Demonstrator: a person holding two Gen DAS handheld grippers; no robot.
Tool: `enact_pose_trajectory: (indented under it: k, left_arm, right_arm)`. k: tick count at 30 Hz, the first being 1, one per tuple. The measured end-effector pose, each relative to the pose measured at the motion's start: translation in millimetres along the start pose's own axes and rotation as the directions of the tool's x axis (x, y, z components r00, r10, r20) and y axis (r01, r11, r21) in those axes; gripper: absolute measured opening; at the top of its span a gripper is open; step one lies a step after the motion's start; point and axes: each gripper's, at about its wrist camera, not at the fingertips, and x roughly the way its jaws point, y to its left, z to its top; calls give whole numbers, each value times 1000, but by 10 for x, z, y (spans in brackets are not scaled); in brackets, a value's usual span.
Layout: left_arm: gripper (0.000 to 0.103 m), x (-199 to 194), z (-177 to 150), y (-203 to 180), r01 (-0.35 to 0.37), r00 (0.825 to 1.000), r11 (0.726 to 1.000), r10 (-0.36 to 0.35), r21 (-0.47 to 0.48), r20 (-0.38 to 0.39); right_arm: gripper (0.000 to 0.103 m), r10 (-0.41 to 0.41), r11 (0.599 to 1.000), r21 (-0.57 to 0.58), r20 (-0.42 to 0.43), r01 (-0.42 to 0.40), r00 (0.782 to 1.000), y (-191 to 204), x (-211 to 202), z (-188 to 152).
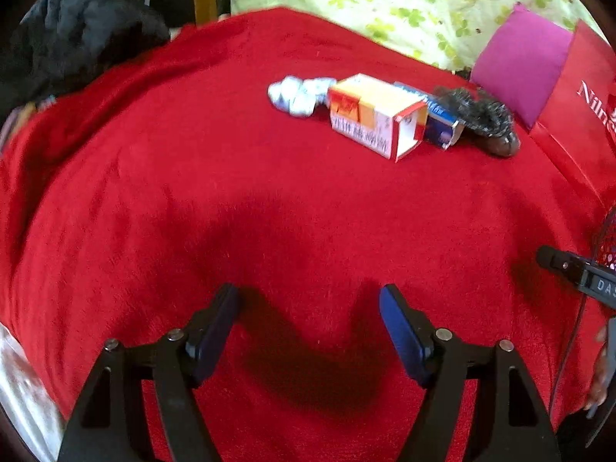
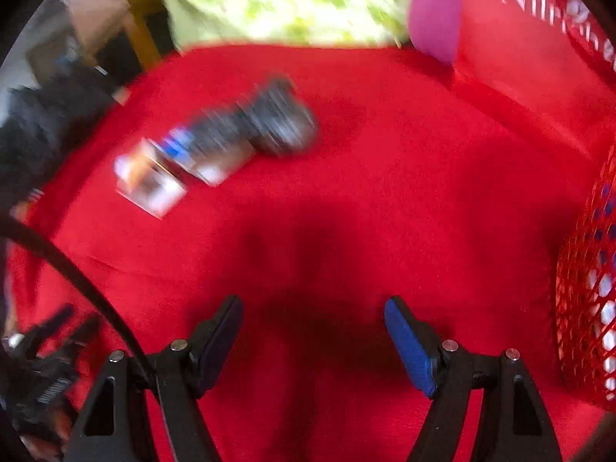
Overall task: Collect trash
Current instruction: 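Move both open tools back over the remaining trash on the bed, then grasp the black plastic bag with the right tool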
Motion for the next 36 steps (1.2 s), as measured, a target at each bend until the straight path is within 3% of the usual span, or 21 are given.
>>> enact_pose_trajectory:
  k: [3, 6, 11, 16, 21, 27, 31, 36]
  left_arm:
    - [77, 17, -12, 0, -11, 1000, 1000, 11, 15, -1]
    - [84, 53, -42, -10, -9, 1000, 1000, 9, 25, -13]
    - [93, 87, -79, -31, -17, 1000, 999, 17, 41, -15]
    - [102, 141, -109, -76, -27, 999, 998, 28, 65, -21]
    - [103, 147, -125, -68, -28, 999, 998, 29, 52, -27]
    - [103, 136, -121, -74, -31, 999, 999, 32, 42, -41]
    - [103, 78, -93, -75, -24, 999, 999, 25, 29, -40]
    - [103, -146, -4, -69, -31, 997, 999, 29, 23, 69]
  right_arm:
    - [82, -13, 999, -47, 15, 14, 1000, 44, -7, -38]
    - [87, -35, 994, -107, 24, 37, 999, 99, 30, -89]
    - [102, -71, 987, -143, 33, 75, 997, 160, 107, -162]
    - [102, -68, 987, -145, 50, 75, 996, 166, 129, -175]
    - [102, -68, 982, -170, 66, 79, 995, 185, 102, -248]
    - [102, -28, 981, -188, 60, 39, 998, 196, 1, -263]
    - [102, 70, 992, -113, 77, -61, 995, 126, -102, -142]
    - [102, 171, 985, -26, 152, -169, 974, 84, -246, 132]
